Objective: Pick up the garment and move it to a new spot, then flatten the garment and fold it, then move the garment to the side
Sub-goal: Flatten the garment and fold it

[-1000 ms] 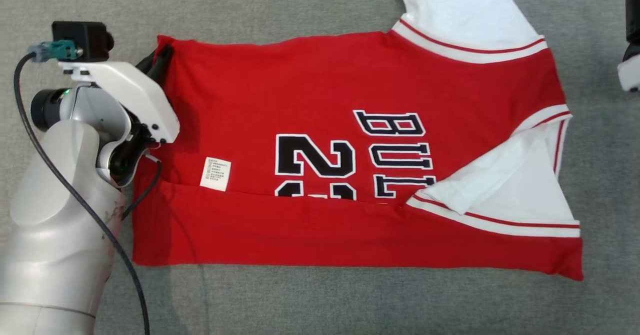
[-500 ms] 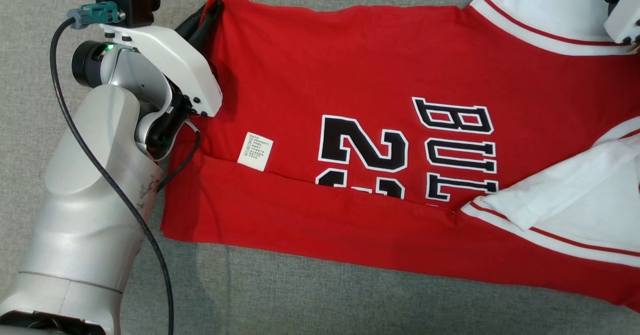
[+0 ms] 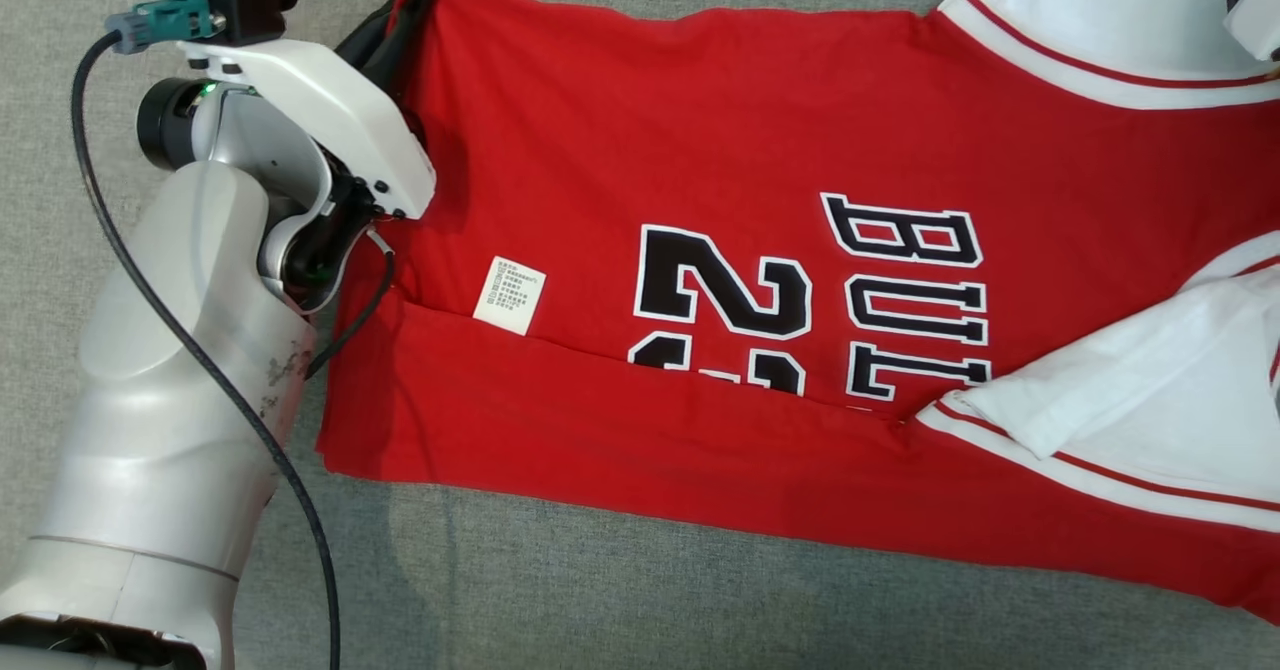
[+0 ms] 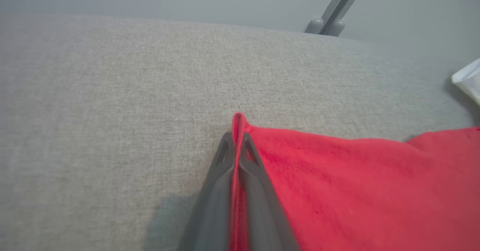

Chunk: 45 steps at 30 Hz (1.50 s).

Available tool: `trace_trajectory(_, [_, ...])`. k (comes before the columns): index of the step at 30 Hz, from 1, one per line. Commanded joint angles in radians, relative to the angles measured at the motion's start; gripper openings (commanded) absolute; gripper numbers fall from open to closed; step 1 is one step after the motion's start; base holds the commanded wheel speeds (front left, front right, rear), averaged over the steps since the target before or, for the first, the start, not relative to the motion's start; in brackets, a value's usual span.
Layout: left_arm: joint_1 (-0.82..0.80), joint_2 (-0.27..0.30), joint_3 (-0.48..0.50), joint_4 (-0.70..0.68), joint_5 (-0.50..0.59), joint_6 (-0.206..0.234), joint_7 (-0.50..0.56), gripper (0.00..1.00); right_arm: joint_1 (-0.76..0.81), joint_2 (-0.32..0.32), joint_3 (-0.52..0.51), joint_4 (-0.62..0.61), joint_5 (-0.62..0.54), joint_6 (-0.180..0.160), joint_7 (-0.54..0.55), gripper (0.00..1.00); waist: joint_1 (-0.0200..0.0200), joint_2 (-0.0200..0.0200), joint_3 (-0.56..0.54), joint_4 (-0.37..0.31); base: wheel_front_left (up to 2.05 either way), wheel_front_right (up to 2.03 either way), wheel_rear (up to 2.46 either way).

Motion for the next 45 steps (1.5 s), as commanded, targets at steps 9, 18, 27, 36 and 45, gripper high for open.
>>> trace_trajectory(9, [0.084, 0.063, 0.018, -0.072, -0.066, -0.003, -0.01, 0.0, 0.101, -0.17, 0.052, -0.235, 0.163, 0.0, -0.078, 0.0, 0.0, 0.0, -0.062, -0.035, 0.0, 0.0, 0.0])
trace_trajectory(18, [0.177, 0.124, 0.046, -0.186, -0.102, 0.008, 0.014, 0.0, 0.226, -0.275, 0.044, -0.409, 0.244, 0.0, -0.143, 0.0, 0.0, 0.0, -0.107, -0.069, 0.0, 0.0, 0.0])
trace_trajectory(27, [0.303, 0.184, 0.075, -0.319, -0.147, 0.037, 0.071, 0.0, 0.367, -0.322, 0.055, -0.57, 0.272, 0.0, -0.174, 0.0, 0.0, 0.0, -0.153, -0.105, 0.0, 0.0, 0.0])
trace_trajectory(36, [0.506, 0.266, 0.129, -0.496, -0.203, 0.085, 0.123, 0.0, 0.617, -0.37, 0.039, -0.738, 0.309, 0.0, -0.21, 0.0, 0.0, 0.0, -0.194, -0.139, 0.0, 0.0, 0.0])
trace_trajectory(45, [0.7, 0.3, 0.191, -0.674, -0.248, 0.138, 0.112, 0.0, 0.91, -0.337, -0.05, -0.804, 0.34, 0.0, -0.316, 0.0, 0.0, 0.0, -0.206, -0.166, 0.0, 0.0, 0.0])
